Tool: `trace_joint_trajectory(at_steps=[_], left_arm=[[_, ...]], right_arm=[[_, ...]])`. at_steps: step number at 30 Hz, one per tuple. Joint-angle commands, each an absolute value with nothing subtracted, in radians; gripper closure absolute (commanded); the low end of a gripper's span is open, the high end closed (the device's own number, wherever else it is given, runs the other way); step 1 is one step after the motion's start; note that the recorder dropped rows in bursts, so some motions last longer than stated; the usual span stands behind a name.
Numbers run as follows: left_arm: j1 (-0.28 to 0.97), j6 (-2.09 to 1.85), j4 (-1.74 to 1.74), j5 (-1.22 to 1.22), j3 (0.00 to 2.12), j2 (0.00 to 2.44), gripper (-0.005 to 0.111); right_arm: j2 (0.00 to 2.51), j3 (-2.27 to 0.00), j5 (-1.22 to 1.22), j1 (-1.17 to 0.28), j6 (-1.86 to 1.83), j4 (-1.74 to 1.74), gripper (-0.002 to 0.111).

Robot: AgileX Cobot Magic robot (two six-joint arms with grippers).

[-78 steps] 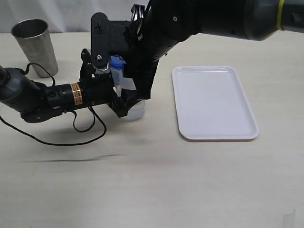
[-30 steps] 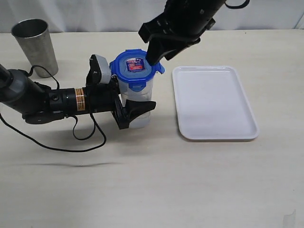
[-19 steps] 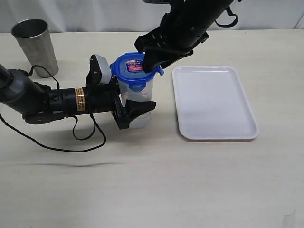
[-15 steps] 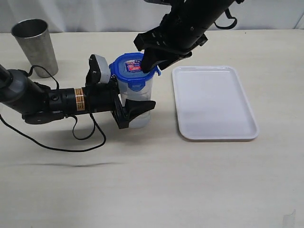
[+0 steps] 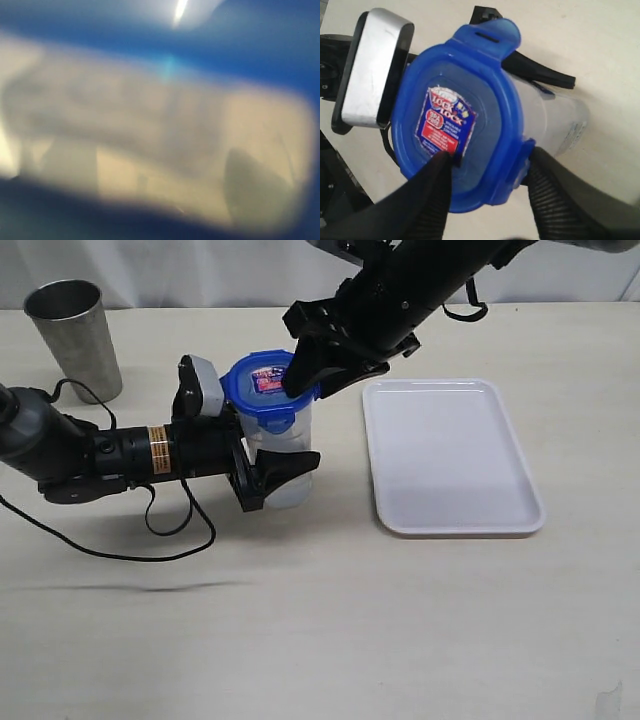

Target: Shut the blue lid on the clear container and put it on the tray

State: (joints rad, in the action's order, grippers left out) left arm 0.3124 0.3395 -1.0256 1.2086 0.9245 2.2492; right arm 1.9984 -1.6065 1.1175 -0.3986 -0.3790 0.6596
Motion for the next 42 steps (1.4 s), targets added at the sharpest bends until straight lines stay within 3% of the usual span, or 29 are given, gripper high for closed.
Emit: trace_joint_trajectory(at_steps=[1,8,18,24,33,42], left_arm=[[0.338,0.233,-1.04,1.209,0.932,2.245,0.107],[0.336,0.073,-1.035,1.206,0.932,2.245,0.107],[0.336,0.05,-1.035,1.206,0.932,2.245,0.107],[0.336,-0.058,-1.069,1.205,0.932,2.245,0.107],[0.336,-0.242,-1.09,1.207,0.932,2.245,0.107],[0.336,-0.238,-1.088,1.207,0.932,2.245,0.107]], right_arm=[[2.05,-1.568,1.159,-0.417,-0.457,0.616,0.065],[1.954,-1.568,1.18,-0.398,-0.559,0.587,0.051],[1.767,-1.568,1.012,-0.398,-0.712,0.394,0.051],[1.737,-1.568,1.021,-0.452,-1.024,0.453,0.051],[1.813,-1.568,1.019,-0.618,-0.979,0.197,0.052],[1.87,-1.568,1.056,-0.631,-0.941,0.168,0.061]])
